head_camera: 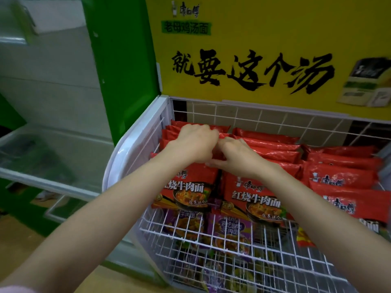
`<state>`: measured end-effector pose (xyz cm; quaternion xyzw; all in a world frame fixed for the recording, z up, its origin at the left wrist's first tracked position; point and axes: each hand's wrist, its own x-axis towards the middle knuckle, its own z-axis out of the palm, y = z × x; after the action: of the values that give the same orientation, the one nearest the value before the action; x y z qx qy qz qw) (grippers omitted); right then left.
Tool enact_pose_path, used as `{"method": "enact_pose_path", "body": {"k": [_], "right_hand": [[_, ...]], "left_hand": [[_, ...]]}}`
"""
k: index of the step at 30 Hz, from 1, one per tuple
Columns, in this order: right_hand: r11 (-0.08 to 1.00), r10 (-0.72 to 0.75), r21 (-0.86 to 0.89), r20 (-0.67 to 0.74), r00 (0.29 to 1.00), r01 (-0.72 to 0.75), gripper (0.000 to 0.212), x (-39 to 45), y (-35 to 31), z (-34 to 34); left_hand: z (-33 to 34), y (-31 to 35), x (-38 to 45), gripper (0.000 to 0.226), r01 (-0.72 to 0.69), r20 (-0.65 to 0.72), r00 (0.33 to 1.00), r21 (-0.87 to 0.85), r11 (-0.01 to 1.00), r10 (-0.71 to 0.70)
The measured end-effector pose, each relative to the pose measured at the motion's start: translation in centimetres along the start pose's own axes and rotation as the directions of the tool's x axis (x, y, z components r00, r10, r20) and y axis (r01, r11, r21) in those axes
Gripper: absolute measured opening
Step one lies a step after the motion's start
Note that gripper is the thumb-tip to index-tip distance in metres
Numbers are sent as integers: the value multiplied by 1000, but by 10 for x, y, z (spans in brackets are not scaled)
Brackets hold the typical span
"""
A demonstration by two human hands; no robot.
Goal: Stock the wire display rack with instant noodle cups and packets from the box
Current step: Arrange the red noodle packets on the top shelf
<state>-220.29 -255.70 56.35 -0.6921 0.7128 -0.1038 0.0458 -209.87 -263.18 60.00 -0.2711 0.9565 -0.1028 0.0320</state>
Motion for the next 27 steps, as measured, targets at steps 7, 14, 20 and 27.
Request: {"method": "enact_pose_path", "body": {"k": [7,14,20,27], "right_hand": [[947,309,154,-189,932,-282,31,-72,47,-33],[878,479,135,-209,853,-459,25,-134,104,-57],[750,660,202,-176,730,-630,25,-159,184,-80],[720,693,94,-37,720,-688,35,-146,245,-73]], "left_hand": [[-17,77,39,34,-251,-169,963,-256,934,212],[-25,135,69,19,-373,-132,928,-309,875,349],[-28,158,111,21,-254,-138,965,-299,920,222],[-31,199,149,32,-88,18,995,-234,968,95]]}}
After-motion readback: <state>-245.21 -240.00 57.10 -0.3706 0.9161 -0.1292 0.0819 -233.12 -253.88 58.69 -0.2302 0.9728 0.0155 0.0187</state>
